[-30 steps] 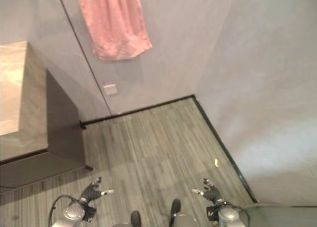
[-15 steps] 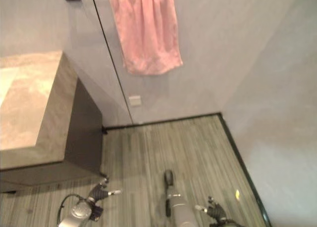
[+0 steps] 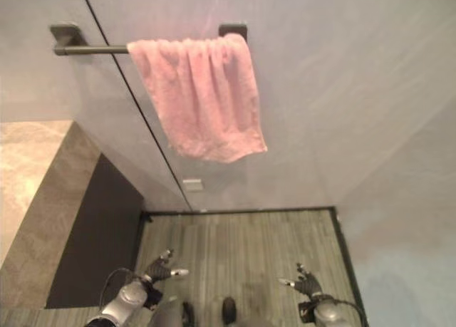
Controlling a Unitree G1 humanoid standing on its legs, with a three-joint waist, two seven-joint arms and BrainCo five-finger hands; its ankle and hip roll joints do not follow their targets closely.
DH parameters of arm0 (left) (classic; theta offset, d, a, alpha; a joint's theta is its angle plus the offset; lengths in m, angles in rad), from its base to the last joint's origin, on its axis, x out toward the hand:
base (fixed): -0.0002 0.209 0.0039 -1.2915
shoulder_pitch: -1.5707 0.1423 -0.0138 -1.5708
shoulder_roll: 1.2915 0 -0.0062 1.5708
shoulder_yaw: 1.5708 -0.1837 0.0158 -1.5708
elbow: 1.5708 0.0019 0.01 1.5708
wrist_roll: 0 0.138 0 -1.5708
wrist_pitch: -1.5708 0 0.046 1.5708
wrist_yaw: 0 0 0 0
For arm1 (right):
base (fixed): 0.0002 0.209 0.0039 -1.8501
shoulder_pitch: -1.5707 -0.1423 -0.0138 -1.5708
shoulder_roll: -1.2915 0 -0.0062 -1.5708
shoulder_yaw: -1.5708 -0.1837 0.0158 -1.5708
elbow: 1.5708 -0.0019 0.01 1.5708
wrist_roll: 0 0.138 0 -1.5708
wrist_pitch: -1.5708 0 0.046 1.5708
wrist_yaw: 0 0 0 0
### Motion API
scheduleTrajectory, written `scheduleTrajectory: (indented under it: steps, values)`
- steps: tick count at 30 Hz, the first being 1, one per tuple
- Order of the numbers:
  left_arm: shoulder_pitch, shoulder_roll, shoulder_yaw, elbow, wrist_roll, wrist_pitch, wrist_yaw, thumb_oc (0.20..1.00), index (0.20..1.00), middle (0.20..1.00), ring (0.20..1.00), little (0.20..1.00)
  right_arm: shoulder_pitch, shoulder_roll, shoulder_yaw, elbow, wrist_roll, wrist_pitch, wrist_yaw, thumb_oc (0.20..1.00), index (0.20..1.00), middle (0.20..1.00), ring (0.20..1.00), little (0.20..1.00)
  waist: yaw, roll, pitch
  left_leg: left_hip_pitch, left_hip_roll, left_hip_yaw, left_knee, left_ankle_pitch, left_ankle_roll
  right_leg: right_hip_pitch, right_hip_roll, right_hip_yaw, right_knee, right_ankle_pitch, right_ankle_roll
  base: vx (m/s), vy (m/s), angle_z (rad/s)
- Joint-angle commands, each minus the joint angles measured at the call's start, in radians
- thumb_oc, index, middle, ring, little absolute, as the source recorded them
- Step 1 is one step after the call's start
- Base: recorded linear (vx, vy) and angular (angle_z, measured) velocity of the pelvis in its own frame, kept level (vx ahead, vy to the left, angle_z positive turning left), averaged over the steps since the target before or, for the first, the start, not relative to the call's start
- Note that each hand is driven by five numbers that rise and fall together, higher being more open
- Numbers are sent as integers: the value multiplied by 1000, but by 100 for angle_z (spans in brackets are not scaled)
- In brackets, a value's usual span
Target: Put brush and paste in cup on sink, flatten towel.
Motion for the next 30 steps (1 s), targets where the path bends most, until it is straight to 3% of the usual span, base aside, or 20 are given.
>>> scheduleTrajectory:
  steps: [1, 4, 5, 7, 9, 11, 15, 21, 23, 25, 26, 27, 28, 29, 30]
  values:
    - [-2, 33, 28, -35, 0, -37, 42, 1000, 1000, 1000, 1000, 1000, 32, -33, -12, -50, -47, -23, -14, 1000, 1000, 1000, 1000, 1000, 38, 16, 18, 92, -29, -75, -10, 175, 13, 3, -78, 74, 115, -50, 126, 260, 116, -30]
    - [24, 44, 41, -42, -4, -40, 33, 1000, 1000, 1000, 1000, 1000, 36, -36, -11, -60, -63, -27, -6, 1000, 1000, 1000, 1000, 1000, 46, 16, -1, 120, -36, -86, 1, 139, 28, 11, -89, 84, 154, -77, 137, 370, 222, -70]
    - [48, 59, 55, -47, -1, -36, 25, 1000, 1000, 1000, 1000, 1000, 36, -40, -27, -74, -74, -27, -7, 1000, 1000, 1000, 1000, 1000, 56, 3, -13, 159, -55, -71, -16, 107, 51, -3, -102, 88, 240, -74, 158, 271, 216, -97]
    - [57, 67, 67, -54, -2, -36, 26, 1000, 1000, 1000, 1000, 1000, 31, -43, -36, -86, -72, -27, -9, 1000, 1000, 1000, 1000, 1000, 61, 2, -12, 171, -56, -60, -17, 95, 63, -32, -107, 89, 308, -45, 172, 194, 168, -75]
    - [79, 106, 98, -84, -4, -41, 27, 1000, 1000, 1000, 1000, 1000, 16, -61, -68, -142, -63, -39, -8, 1000, 1000, 1000, 1000, 1000, 56, 11, 17, 210, -50, -48, -24, 81, 79, -151, -104, 81, 460, 17, 205, 137, 137, -52]
    - [93, 117, 114, -92, -6, -45, 27, 1000, 1000, 1000, 1000, 1000, 19, -72, -80, -166, -67, -44, -14, 1000, 1000, 1000, 1000, 1000, 54, 14, 18, 227, -50, -47, -36, 73, 78, -174, -124, 51, 433, -2, 202, 116, 59, -12]
    - [147, 160, 199, -111, -19, -64, 30, 1000, 1000, 1000, 1000, 1000, 60, -110, -161, -260, -33, -77, -12, 1000, 1000, 1000, 1000, 1000, 54, -3, 4, 256, -55, -64, -48, 65, 61, -114, -147, 32, 218, -16, 191, 179, -52, 27]
    - [303, 269, 306, -276, 6, -96, 4, 1000, 1000, 1000, 1000, 1000, 114, -251, -253, -473, -61, -123, 31, 1000, 1000, 1000, 1000, 1000, 75, -8, -1, 267, -38, -105, -71, 91, 46, -87, -122, 40, 180, -15, 171, 72, -103, 5]
    - [330, 314, 305, -324, 51, -120, 1, 1000, 1000, 1000, 1000, 1000, 116, -283, -276, -509, -46, -153, 39, 1000, 1000, 1000, 1000, 1000, 84, -12, 9, 252, -39, -140, -75, 109, 40, -94, -114, 40, 184, -24, 163, -34, -93, 3]
    - [320, 387, 324, -411, 78, -146, 7, 1000, 1000, 1000, 1000, 1000, 91, -332, -304, -576, 24, -178, 51, 1000, 1000, 1000, 1000, 1000, 101, -22, 18, 217, -42, -247, -103, 140, 12, -124, -119, 33, 179, -24, 160, -120, -46, 4]
    - [320, 387, 324, -411, 78, -146, 7, 1000, 1000, 1000, 1000, 1000, 91, -332, -304, -576, 24, -178, 51, 1000, 1000, 1000, 1000, 1000, 101, -22, 18, 217, -42, -247, -103, 140, 12, -124, -119, 33, 179, -24, 160, -105, -15, 16]
    - [315, 415, 333, -443, 72, -161, 2, 1000, 1000, 1000, 1000, 1000, 98, -358, -320, -607, 62, -181, 70, 1000, 1000, 1000, 1000, 1000, 95, -25, 16, 215, -32, -241, -113, 133, 10, -132, -130, 19, 174, -19, 163, -88, 33, 30]
    - [293, 463, 336, -507, 48, -170, -17, 1000, 1000, 1000, 1000, 1000, 122, -395, -356, -634, 124, -182, 89, 1000, 1000, 1000, 1000, 1000, 75, -8, 15, 230, 17, -115, -132, 141, -1, -135, -144, -31, 177, -26, 169, -94, 32, 34]
    - [292, 463, 335, -507, 48, -170, -17, 1000, 1000, 1000, 1000, 1000, 122, -395, -358, -634, 124, -182, 90, 1000, 1000, 1000, 1000, 1000, 76, -7, 13, 227, 18, -116, -134, 144, -1, -138, -143, -31, 175, -22, 168, -90, 76, 40]
    - [266, 491, 331, -530, 23, -178, -33, 1000, 1000, 1000, 1000, 1000, 147, -407, -391, -645, 156, -183, 98, 1000, 1000, 1000, 1000, 1000, 54, 4, 11, 246, 50, -16, -149, 150, -11, -136, -156, -72, 172, -28, 174, -43, 124, 98]
